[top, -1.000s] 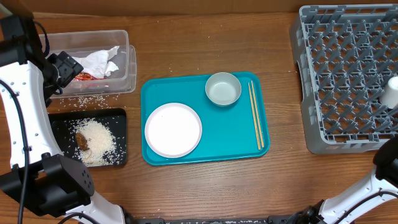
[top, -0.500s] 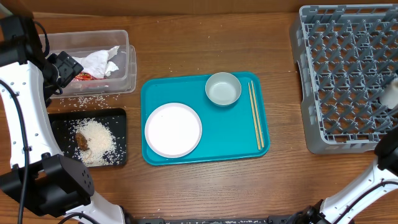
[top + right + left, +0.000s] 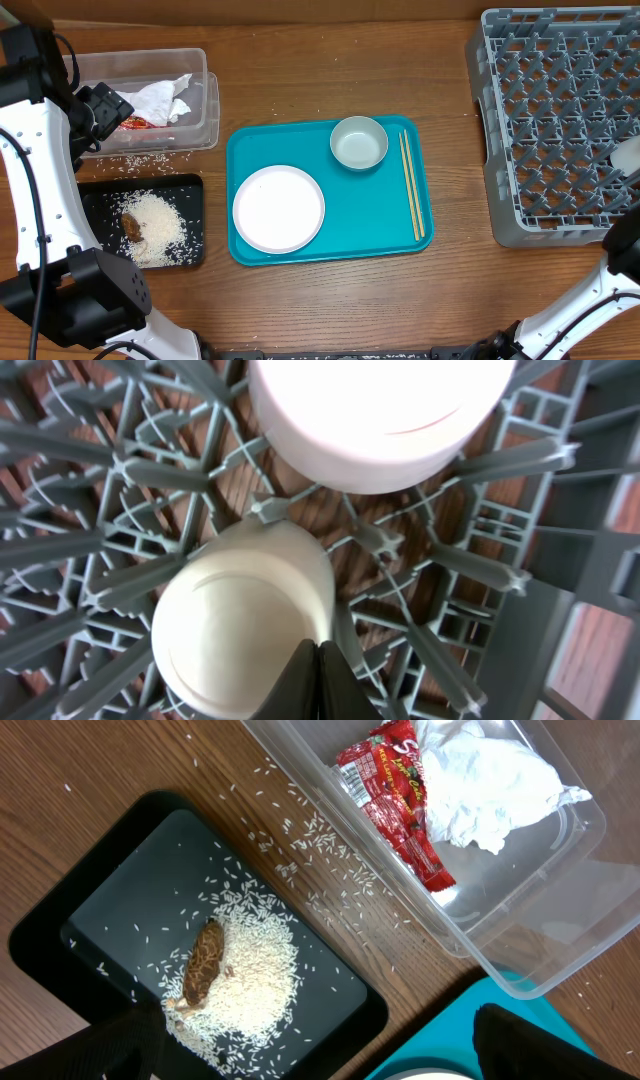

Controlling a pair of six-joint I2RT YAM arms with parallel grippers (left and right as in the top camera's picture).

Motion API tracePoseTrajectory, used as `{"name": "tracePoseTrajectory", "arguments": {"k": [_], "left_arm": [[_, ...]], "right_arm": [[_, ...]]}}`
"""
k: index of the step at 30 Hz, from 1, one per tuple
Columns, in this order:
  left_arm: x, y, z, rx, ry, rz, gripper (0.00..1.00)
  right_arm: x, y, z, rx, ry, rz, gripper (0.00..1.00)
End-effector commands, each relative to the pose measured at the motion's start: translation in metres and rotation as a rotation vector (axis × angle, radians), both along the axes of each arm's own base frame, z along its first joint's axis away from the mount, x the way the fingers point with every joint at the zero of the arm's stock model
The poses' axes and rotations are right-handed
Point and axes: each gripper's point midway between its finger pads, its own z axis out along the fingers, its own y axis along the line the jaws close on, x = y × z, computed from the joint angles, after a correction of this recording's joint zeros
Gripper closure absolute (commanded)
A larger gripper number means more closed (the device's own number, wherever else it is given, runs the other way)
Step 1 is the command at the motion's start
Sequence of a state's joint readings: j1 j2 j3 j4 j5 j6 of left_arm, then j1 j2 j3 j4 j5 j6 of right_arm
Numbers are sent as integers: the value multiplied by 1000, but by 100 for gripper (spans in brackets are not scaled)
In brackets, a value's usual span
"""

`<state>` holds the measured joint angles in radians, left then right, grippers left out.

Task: Sort waste into correct bins and load items into the dishwasher
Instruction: 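Release the saucer and move the right gripper back toward the tray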

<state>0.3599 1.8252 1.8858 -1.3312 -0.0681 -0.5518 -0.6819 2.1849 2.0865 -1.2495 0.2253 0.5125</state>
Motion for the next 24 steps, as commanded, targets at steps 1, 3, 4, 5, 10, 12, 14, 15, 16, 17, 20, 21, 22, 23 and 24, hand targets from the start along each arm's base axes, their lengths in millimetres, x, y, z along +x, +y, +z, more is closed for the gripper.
{"name": "tracePoseTrajectory", "arguments": {"k": [1,3,4,5,10,12,14,15,16,17,20,21,22,23,24], "left_arm": [[0,-1,7,14,-16,1,0],[0,-1,7,14,-16,2,0],[0,-1,7,14,-16,1,0],[0,-1,7,14,-16,2,0],[0,-1,7,14,-16,2,0],[0,-1,7,14,-16,2,0],[0,-1,7,14,-16,1,0],[0,-1,7,14,-16,2,0],[0,-1,7,14,-16,1,0],[0,-1,7,14,-16,1,0],[0,-1,7,14,-16,2,0],[0,-1,7,14,-16,1,0],[0,-1,7,14,-16,2,0],[0,-1,7,14,-16,1,0],[0,-1,7,14,-16,2,0]], "right_arm": [[-2,2,64,-81,-138,-35,96],[3,8,78,-72,-196,-18,96],[6,13,86,-60,-232,-4,96],[10,18,93,-47,-266,10,96],[40,73,141,85,-502,285,87],[48,100,161,135,-583,421,76],[52,132,180,198,-663,553,68],[53,149,189,228,-697,623,66],[54,164,195,249,-721,688,65],[55,182,201,271,-745,772,63],[58,228,204,303,-742,958,46],[60,243,201,301,-719,1016,43],[62,254,196,295,-688,1050,40],[64,265,188,280,-639,1069,39],[67,275,182,261,-597,1088,35]]}}
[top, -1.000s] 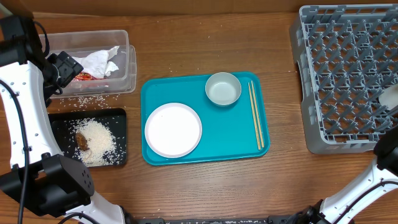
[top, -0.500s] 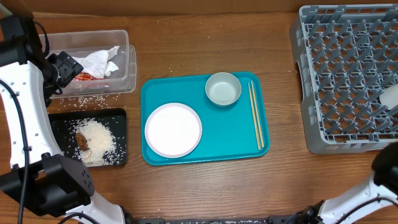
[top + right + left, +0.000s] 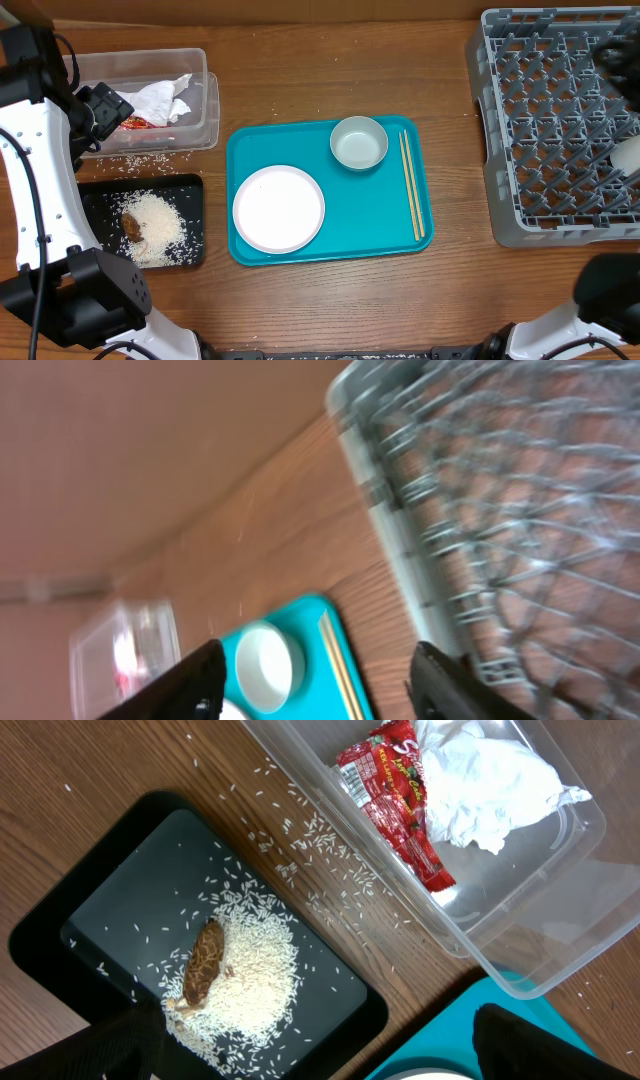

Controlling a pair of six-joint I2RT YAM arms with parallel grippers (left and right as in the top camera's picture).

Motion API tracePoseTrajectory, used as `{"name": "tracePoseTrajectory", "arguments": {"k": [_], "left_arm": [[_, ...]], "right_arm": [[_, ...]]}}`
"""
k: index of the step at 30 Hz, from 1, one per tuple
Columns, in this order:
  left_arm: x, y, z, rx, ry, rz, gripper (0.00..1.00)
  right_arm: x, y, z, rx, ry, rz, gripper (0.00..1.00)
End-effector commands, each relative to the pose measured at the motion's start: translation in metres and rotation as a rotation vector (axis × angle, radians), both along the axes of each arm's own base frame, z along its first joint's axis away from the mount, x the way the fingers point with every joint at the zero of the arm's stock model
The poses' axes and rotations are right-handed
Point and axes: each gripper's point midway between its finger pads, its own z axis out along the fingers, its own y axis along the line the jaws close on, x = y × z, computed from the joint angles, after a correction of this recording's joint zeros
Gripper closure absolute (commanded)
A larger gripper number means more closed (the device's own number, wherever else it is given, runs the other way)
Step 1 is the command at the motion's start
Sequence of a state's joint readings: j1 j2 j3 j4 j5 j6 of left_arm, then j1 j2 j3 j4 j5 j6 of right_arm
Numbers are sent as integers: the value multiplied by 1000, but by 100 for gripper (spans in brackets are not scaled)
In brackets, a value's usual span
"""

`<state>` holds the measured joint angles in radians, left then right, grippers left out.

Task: Sort waste into correct bins and load items into the dishwasher
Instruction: 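Release the saucer and move the right gripper back toward the tray, then grasp the white bowl rim with the right gripper and lift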

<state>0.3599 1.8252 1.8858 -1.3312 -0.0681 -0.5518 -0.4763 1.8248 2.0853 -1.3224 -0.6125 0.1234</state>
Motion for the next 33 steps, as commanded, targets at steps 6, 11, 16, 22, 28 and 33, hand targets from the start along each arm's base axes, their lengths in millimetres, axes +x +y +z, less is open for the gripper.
{"name": "tracePoseTrajectory", "arguments": {"k": [6,11,16,22,28,33], "left_arm": [[0,-1,7,14,-16,2,0],[0,-1,7,14,-16,1,0],[0,-1,7,14,-16,2,0],[0,-1,7,14,-16,1,0],[0,-1,7,14,-16,2,0],[0,-1,7,14,-16,2,0]], "right_arm": [[22,115,-34,-222,53,219,3],[36,185,-68,-273,48,274,21],[39,248,-102,-322,14,334,39],[30,318,-147,-360,18,399,40],[23,355,-219,-575,74,427,40],[12,365,-260,-613,152,412,40]]}}
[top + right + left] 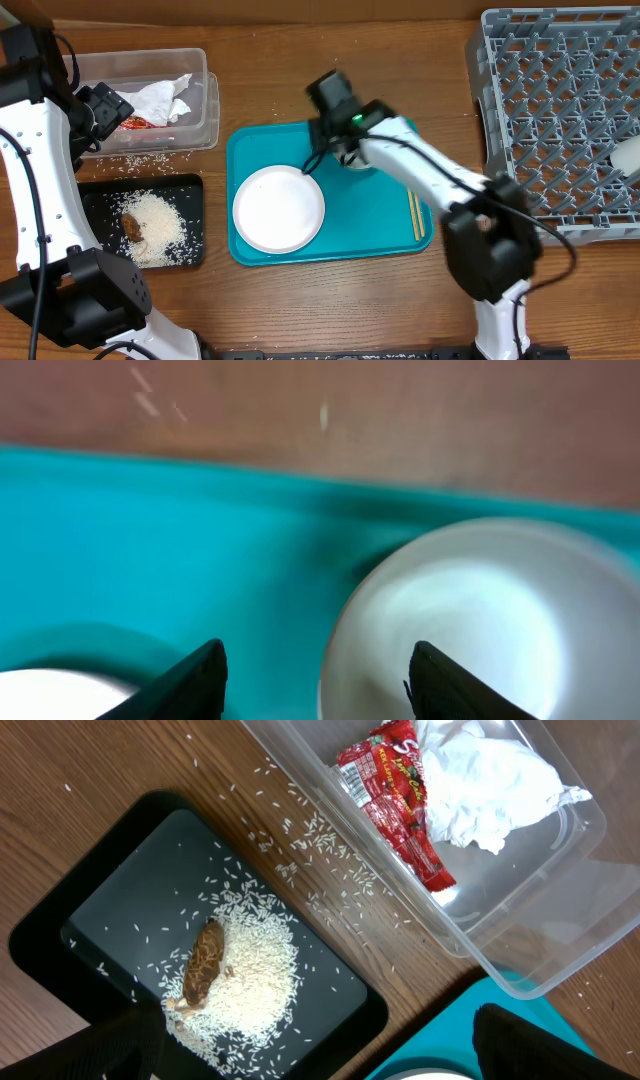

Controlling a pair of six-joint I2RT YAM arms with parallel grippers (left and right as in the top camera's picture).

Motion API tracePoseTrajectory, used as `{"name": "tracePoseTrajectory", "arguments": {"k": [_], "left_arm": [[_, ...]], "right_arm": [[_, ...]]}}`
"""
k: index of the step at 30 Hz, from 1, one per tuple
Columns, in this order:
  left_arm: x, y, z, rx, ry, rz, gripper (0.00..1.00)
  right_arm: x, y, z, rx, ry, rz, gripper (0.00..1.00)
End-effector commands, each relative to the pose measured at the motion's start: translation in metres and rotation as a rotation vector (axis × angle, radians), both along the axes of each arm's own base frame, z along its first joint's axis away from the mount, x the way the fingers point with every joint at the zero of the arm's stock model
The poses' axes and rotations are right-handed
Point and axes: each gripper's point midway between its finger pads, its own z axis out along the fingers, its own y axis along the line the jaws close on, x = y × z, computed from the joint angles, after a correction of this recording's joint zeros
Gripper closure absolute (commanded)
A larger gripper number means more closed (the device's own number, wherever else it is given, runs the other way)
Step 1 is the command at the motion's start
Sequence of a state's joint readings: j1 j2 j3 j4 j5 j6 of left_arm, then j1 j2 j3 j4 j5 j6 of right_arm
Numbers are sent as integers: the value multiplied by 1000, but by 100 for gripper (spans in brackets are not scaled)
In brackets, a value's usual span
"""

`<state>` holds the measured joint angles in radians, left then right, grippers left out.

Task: Sort waste into correct bins and load items into the dishwasher
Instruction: 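Grasp the white bowl rim with the right gripper and lift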

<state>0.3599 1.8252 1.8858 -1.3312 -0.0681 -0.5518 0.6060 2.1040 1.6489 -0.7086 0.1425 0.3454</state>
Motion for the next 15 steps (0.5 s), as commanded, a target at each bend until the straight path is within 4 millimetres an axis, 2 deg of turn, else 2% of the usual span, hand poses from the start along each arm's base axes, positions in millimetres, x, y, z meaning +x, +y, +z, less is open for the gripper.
{"name": "tracePoseTrajectory", "arguments": {"k": [1,4,10,11,15], "left_arm": [[0,-1,7,14,-16,1,0],[0,-1,7,14,-16,1,0],[0,-1,7,14,-16,1,0],[0,-1,7,14,-16,1,0],[0,-1,7,14,-16,1,0]], "right_arm": [[0,-9,-22,-62,6,-85,41],[-3,-5,-26,-61,16,-79,46],[-4,-6,-26,-64,16,-79,69],[-4,-5,-25,-62,19,-77,76],[-3,-4,-14,-64,23,-77,91]]}}
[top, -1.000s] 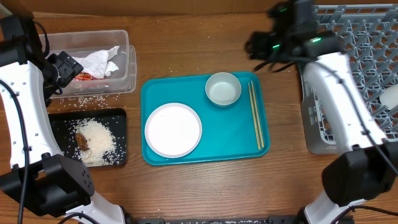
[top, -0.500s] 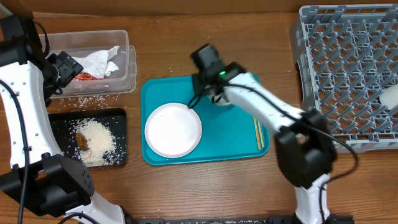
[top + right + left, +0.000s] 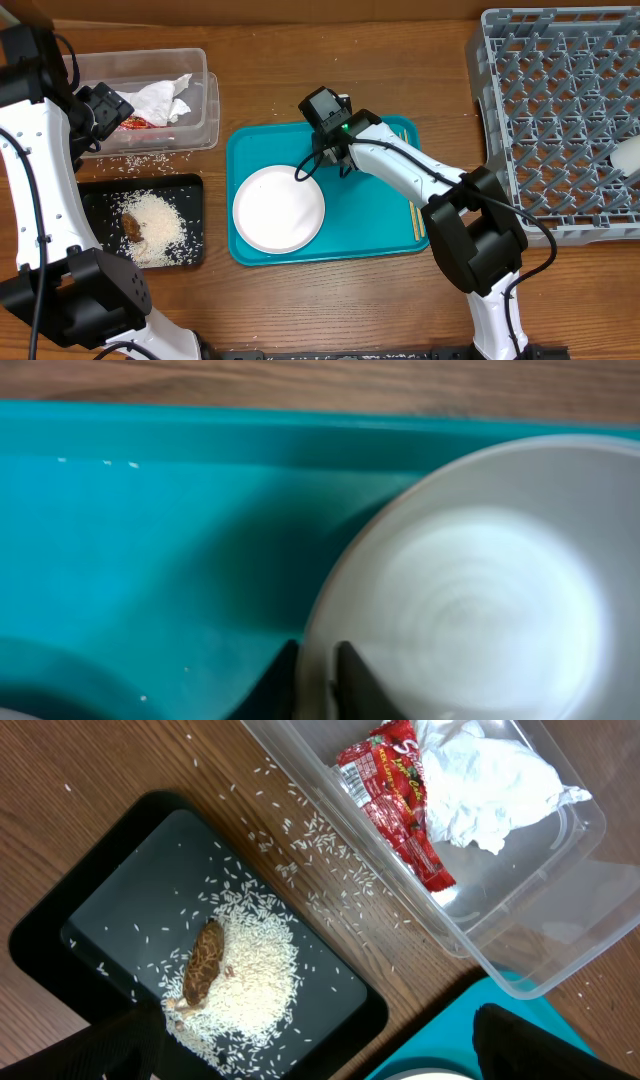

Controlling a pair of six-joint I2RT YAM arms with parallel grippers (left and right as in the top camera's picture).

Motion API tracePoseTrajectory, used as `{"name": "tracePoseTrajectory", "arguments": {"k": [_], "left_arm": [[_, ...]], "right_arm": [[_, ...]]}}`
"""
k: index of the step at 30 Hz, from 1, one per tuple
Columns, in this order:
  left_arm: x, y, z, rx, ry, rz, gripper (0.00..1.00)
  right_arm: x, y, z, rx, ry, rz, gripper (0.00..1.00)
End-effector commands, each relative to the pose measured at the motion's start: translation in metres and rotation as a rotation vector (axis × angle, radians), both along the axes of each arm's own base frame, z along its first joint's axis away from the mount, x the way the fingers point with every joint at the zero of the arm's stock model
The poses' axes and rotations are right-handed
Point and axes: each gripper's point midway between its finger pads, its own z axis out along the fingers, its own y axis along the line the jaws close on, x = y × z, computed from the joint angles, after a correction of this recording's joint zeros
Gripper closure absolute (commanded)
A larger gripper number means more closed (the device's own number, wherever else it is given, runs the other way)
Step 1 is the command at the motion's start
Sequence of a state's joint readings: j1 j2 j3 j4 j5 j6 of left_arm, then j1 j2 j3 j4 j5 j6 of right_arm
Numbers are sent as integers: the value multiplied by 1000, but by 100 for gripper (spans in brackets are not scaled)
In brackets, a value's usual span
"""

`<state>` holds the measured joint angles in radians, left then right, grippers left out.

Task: Sort waste into correct bins and load items into the dishwasher
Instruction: 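Grasp the white bowl rim with the right gripper and lift, then carry the bowl right and lower it into the dish rack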

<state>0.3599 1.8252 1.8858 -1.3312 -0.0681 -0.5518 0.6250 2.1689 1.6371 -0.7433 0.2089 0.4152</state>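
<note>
In the right wrist view, my right gripper (image 3: 320, 672) is shut on the near rim of a small pale bowl (image 3: 480, 600) that stands on the teal tray (image 3: 150, 510). One finger is inside the rim and one outside. From overhead, the right gripper (image 3: 336, 150) and arm hide most of that bowl. A white plate (image 3: 278, 208) lies on the tray's left half, and chopsticks (image 3: 418, 222) lie along its right edge. The grey dish rack (image 3: 560, 120) is far right. My left gripper (image 3: 315, 1042) hangs open and empty above the bins.
A clear bin (image 3: 520, 890) holds a red wrapper (image 3: 400, 805) and white tissue (image 3: 490, 780). A black tray (image 3: 120, 910) holds rice and a brown scrap (image 3: 203, 963). Loose rice lies on the table between them. A white cup (image 3: 626, 155) sits in the rack.
My right gripper was open just over the bowl. It is now lower and shut on the bowl's rim. The left arm has not moved.
My right gripper stood shut at a cream cup inside the rack. Then it was open above the rack's left edge with the cup left behind. Later it was open over the bowl on the tray, and now it grips the rim. The left gripper stayed open throughout.
</note>
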Motion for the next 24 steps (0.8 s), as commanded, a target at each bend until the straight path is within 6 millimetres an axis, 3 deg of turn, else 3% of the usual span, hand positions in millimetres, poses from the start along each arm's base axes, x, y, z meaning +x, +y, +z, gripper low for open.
{"name": "tracePoseTrajectory", "arguments": {"k": [1,4,7,11,14,18,20,24], "left_arm": [[0,-1,7,14,-16,2,0],[0,-1,7,14,-16,2,0],[0,-1,7,14,-16,2,0],[0,-1,7,14,-16,1,0],[0,-1,7,14,-16,2,0],[0,-1,7,14,-16,1,0],[0,-1,7,14,-16,1,0],[0,-1,7,14,-16,2,0]], "right_arm": [[10,7,28,20,-42,-5,93],[18,9,55,34,-62,-10,96],[32,2,97,47,-115,-39,96],[60,-38,171,51,-227,-140,96],[84,-93,228,70,-321,-242,96],[109,-201,284,94,-432,-426,96],[117,-248,296,115,-460,-446,96],[127,-335,302,229,-493,-455,96]]}}
